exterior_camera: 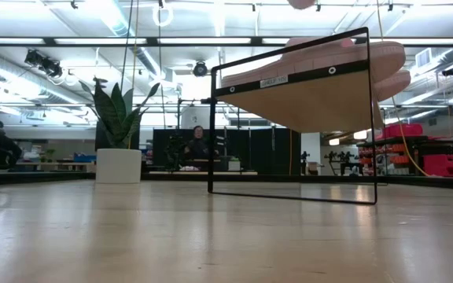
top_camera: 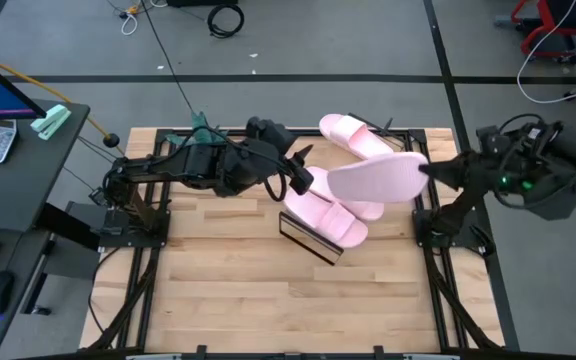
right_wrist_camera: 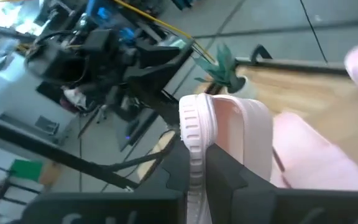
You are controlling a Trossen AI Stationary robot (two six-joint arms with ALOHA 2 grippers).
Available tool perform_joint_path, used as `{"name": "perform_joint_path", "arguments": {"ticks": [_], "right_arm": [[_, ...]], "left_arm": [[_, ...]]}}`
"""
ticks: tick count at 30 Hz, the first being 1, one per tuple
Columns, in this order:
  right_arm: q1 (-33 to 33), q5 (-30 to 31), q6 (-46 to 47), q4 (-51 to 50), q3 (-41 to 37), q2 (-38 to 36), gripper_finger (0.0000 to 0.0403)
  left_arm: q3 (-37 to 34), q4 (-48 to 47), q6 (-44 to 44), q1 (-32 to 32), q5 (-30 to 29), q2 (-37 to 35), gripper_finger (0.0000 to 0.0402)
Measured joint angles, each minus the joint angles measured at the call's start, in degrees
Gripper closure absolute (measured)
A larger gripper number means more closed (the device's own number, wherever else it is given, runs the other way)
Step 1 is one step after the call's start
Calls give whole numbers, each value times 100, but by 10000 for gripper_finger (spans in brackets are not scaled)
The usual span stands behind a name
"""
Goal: Pick and place slides into the shelf
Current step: Put the pink slide on the shelf
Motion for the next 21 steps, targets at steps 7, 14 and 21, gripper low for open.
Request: {"name": "perform_joint_path", "arguments": {"ticks": [7,14,21], "right_arm": [[-1169,-732,-390,-16,342,-218,373],[-2521,-1200,-939,-13,555,-450,373],[-3542,-866,-1621,-14,553,-410,373]], "left_arm": [[0,179,190,26,4,0,220],[0,126,456,114,2,-2,223],[0,132,538,301,5,0,215]]}}
